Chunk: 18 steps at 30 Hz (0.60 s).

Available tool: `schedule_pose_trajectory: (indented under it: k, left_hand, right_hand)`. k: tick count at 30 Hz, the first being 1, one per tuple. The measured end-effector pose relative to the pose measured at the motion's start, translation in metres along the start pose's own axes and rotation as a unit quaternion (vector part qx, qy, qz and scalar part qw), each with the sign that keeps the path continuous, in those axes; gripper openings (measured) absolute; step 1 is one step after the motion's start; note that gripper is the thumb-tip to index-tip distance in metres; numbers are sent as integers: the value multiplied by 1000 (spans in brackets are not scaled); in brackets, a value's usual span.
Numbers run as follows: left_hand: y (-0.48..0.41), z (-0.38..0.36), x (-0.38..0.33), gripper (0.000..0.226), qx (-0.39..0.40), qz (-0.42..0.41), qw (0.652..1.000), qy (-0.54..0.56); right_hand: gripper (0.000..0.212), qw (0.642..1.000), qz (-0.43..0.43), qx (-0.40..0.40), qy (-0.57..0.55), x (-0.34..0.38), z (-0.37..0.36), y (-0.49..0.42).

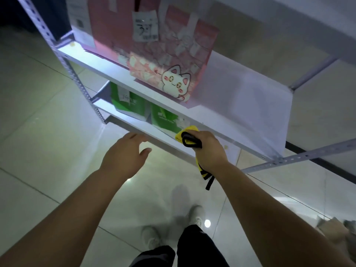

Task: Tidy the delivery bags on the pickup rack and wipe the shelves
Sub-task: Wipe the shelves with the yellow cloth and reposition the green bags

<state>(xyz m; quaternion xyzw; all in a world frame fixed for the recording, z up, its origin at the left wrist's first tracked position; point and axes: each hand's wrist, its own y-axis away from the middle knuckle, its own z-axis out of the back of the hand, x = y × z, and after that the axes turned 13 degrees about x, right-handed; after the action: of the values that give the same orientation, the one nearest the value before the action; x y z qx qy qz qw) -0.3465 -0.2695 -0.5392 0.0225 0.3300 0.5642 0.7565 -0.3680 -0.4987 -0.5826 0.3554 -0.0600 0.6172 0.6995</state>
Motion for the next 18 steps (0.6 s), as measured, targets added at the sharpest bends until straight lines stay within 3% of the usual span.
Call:
schedule_pose_trajectory:
  k: [8, 18]
  left_hand:
    - [25, 68, 39, 33, -75, 59, 994, 47]
    - [-1, 141, 92, 35, -128, 141, 981, 34]
  right_hand:
    - [50, 995, 85, 2, -46, 79, 3, -20]
    - [62, 983, 156, 83, -49, 180, 19, -119]
